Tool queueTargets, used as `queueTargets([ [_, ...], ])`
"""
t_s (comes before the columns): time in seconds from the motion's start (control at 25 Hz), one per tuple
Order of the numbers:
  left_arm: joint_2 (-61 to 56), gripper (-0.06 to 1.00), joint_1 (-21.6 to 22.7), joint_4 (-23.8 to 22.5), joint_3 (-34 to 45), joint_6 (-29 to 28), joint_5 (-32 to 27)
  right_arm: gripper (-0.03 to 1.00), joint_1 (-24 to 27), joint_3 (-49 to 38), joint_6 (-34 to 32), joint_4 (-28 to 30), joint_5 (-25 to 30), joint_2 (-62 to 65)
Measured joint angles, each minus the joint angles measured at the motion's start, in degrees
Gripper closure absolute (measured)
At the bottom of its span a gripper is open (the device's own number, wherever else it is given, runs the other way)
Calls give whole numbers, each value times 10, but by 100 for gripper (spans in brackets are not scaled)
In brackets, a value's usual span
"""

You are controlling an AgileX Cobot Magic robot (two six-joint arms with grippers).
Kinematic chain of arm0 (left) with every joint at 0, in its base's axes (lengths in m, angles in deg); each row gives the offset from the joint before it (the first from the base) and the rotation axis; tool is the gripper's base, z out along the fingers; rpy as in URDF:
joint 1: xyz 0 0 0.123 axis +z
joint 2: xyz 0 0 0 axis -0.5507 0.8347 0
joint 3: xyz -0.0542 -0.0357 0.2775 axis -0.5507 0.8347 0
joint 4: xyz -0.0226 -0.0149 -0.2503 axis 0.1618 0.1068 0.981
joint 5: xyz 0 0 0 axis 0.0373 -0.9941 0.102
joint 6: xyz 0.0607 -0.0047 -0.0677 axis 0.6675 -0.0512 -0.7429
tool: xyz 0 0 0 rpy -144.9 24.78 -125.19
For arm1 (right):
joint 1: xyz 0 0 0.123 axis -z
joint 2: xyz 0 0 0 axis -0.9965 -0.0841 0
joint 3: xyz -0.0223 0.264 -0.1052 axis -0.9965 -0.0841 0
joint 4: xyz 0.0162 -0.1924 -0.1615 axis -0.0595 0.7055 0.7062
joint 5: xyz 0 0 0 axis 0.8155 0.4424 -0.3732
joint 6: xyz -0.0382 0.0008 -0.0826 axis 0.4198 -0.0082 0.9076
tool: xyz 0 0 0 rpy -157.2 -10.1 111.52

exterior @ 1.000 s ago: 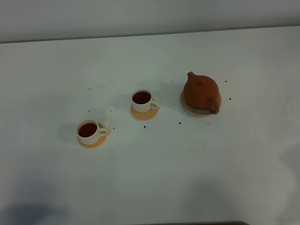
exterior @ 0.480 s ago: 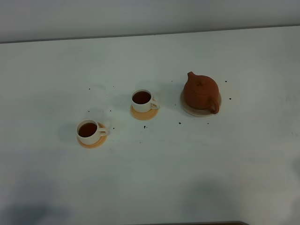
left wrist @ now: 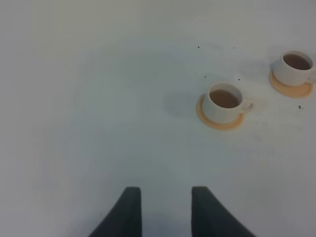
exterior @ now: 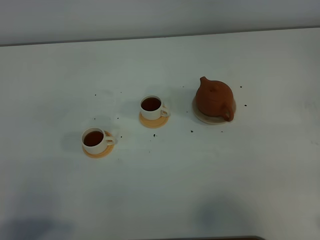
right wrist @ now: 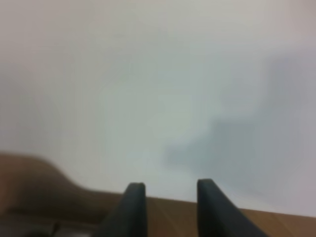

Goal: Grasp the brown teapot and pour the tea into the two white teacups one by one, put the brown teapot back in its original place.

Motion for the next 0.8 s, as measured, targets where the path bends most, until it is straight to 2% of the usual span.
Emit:
queueTargets([
  [0.16,0,69,0,0,0,0,0,73,79,-1,-2,-6,0,28],
  [0.28,0,69,0,0,0,0,0,73,114,-1,-2,-15,-1,44],
  [0.8,0,69,0,0,0,0,0,73,119,-1,17,-25,-1,82],
])
